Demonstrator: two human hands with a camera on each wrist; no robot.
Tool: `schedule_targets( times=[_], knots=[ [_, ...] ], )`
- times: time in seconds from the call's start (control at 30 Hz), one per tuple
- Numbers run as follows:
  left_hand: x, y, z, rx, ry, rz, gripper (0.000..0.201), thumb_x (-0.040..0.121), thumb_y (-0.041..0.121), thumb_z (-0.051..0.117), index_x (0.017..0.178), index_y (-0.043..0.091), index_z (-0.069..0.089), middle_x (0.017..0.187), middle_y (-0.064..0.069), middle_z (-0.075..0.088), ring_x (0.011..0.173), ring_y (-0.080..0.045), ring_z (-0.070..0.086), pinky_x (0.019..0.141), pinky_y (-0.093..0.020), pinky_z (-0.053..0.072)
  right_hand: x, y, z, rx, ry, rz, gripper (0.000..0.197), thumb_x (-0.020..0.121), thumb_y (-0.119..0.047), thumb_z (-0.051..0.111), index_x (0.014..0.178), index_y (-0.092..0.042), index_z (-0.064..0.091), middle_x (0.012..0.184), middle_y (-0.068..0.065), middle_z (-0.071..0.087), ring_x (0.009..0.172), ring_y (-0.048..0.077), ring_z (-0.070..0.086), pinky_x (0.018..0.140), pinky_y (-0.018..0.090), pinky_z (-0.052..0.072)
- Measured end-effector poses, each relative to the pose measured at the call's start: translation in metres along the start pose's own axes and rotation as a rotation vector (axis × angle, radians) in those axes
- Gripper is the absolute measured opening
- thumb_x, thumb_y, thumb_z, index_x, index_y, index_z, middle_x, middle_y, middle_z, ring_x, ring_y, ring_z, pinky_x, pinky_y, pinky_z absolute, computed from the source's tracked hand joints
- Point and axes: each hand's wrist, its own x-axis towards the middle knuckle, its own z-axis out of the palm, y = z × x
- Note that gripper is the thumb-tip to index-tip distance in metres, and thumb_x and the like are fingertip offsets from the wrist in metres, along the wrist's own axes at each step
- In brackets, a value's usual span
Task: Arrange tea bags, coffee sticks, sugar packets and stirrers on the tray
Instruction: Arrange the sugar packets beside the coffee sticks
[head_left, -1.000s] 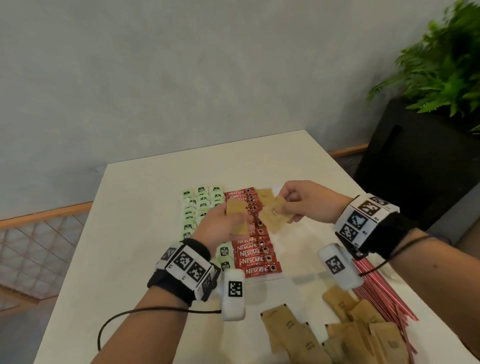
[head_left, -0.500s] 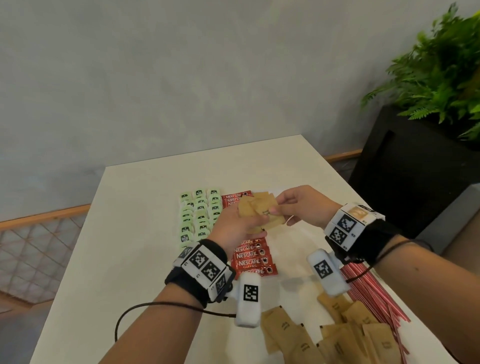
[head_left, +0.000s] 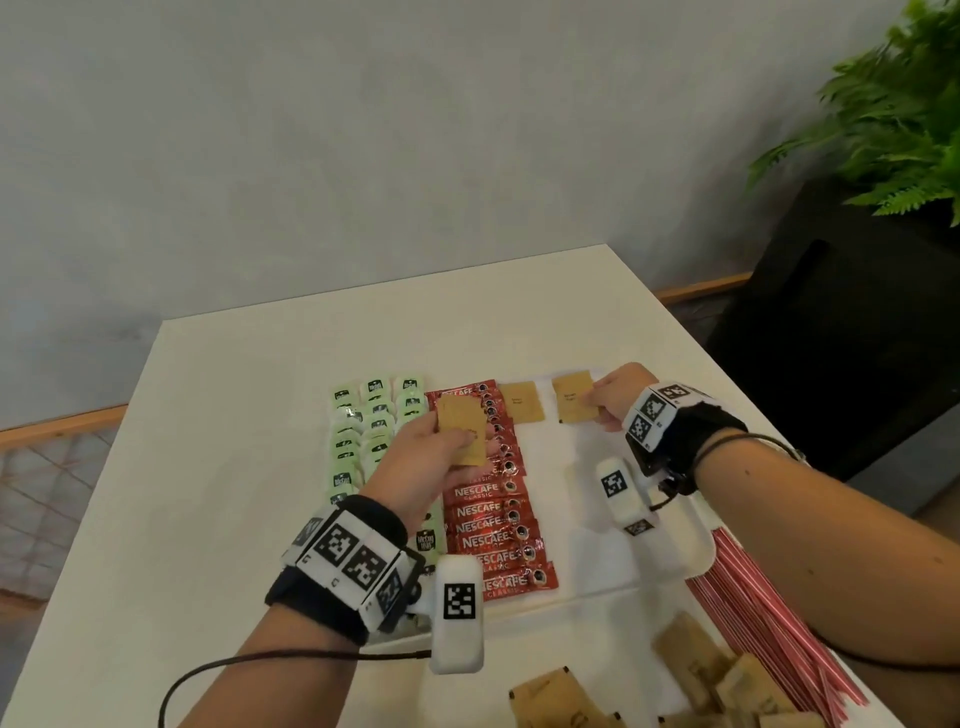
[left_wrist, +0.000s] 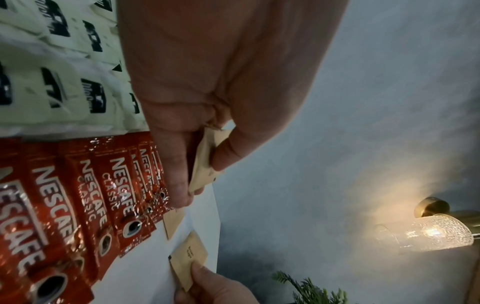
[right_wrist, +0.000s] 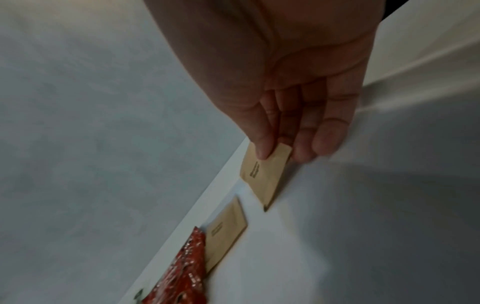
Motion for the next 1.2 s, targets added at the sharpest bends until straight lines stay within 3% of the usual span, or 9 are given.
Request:
schedule_targets(
  times=[0.07, 0.2, 0.57, 0.73, 0.83, 0.9, 1.0, 1.1, 1.2],
  knots=[
    [0.004, 0.001, -0.003, 0.008, 0.016, 0.017, 0.039, 0.099, 0.002, 0.049, 0.137, 0.004, 0.048, 0.113, -0.011, 0.071, 0.101, -0.023, 0.071, 0.079, -0.032, 0.060, 0.014, 0.001, 0.006, -0.031, 0.013, 0.014, 0.024, 0.078, -0.021, 0.077, 0.086, 0.001, 0.072, 0.075, 0.014, 0.071, 0.076, 0.032, 0.070, 0.084, 0.046, 0.058],
    [0.011, 0.000, -0.011, -0.008, 0.054, 0.026, 0.035, 0.098, 0.004, 0.050, 0.133, 0.007, 0.052, 0.111, -0.010, 0.072, 0.098, -0.022, 0.072, 0.082, -0.035, 0.058, 0.031, 0.000, 0.014, -0.071, 0.015, 0.005, 0.025, 0.069, -0.026, 0.083, 0.078, -0.004, 0.073, 0.078, 0.014, 0.074, 0.080, 0.032, 0.072, 0.085, 0.046, 0.057],
    [0.007, -0.002, -0.013, -0.324, -0.030, -0.080, 0.036, 0.104, 0.019, 0.036, 0.138, 0.008, 0.041, 0.114, -0.024, 0.069, 0.103, -0.037, 0.069, 0.080, -0.040, 0.061, 0.024, -0.011, 0.015, -0.133, 0.019, -0.018, 0.029, 0.078, -0.032, 0.077, 0.087, -0.006, 0.069, 0.072, 0.008, 0.065, 0.070, 0.025, 0.060, 0.079, 0.037, 0.053],
    [0.001, -0.004, -0.003, -0.206, -0.007, -0.093, 0.028, 0.100, 0.003, 0.045, 0.127, 0.002, 0.047, 0.119, -0.022, 0.066, 0.104, -0.033, 0.069, 0.074, -0.031, 0.062, -0.006, -0.001, 0.018, -0.101, 0.132, -0.193, 0.031, 0.084, -0.040, 0.068, 0.102, -0.015, 0.063, 0.094, 0.004, 0.066, 0.091, 0.025, 0.064, 0.080, 0.036, 0.051],
    [-0.002, -0.007, 0.004, -0.102, 0.037, -0.051, 0.020, 0.096, 0.001, 0.054, 0.114, 0.009, 0.059, 0.116, -0.014, 0.068, 0.104, -0.026, 0.069, 0.078, -0.028, 0.060, -0.053, 0.003, 0.027, -0.010, 0.019, -0.357, 0.019, 0.092, -0.037, 0.059, 0.096, -0.019, 0.065, 0.090, 0.000, 0.067, 0.080, 0.019, 0.065, 0.073, 0.033, 0.052],
    [-0.004, -0.010, 0.009, -0.053, 0.035, 0.004, 0.024, 0.094, 0.002, 0.057, 0.115, 0.012, 0.060, 0.116, -0.010, 0.070, 0.105, -0.024, 0.069, 0.090, -0.037, 0.057, -0.084, 0.002, 0.032, 0.039, -0.120, -0.427, 0.025, 0.092, -0.043, 0.058, 0.096, -0.021, 0.068, 0.087, -0.004, 0.070, 0.072, 0.014, 0.065, 0.067, 0.028, 0.049],
    [-0.014, -0.011, 0.020, 0.006, 0.029, 0.093, 0.027, 0.093, 0.003, 0.058, 0.115, 0.017, 0.062, 0.113, -0.005, 0.072, 0.108, -0.023, 0.067, 0.096, -0.043, 0.054, -0.110, 0.002, 0.037, 0.238, -0.257, -0.480, 0.028, 0.087, -0.034, 0.068, 0.104, -0.012, 0.066, 0.086, 0.008, 0.071, 0.062, 0.011, 0.063, 0.061, 0.026, 0.051],
    [-0.024, -0.011, 0.026, 0.063, 0.024, 0.133, 0.027, 0.093, 0.004, 0.060, 0.116, 0.017, 0.063, 0.112, -0.004, 0.072, 0.106, -0.022, 0.068, 0.092, -0.039, 0.056, -0.122, 0.004, 0.035, 0.292, -0.237, -0.540, 0.021, 0.086, -0.016, 0.071, 0.104, -0.008, 0.064, 0.085, 0.020, 0.070, 0.060, 0.010, 0.063, 0.062, 0.027, 0.053],
    [-0.034, -0.005, 0.022, 0.116, -0.001, 0.046, 0.022, 0.097, 0.010, 0.057, 0.118, 0.010, 0.062, 0.108, -0.010, 0.073, 0.097, -0.024, 0.072, 0.082, -0.034, 0.060, -0.126, 0.005, 0.024, 0.185, -0.164, -0.623, 0.002, 0.091, -0.013, 0.065, 0.091, -0.013, 0.066, 0.082, 0.007, 0.068, 0.064, 0.011, 0.063, 0.066, 0.032, 0.052]
  ],
)
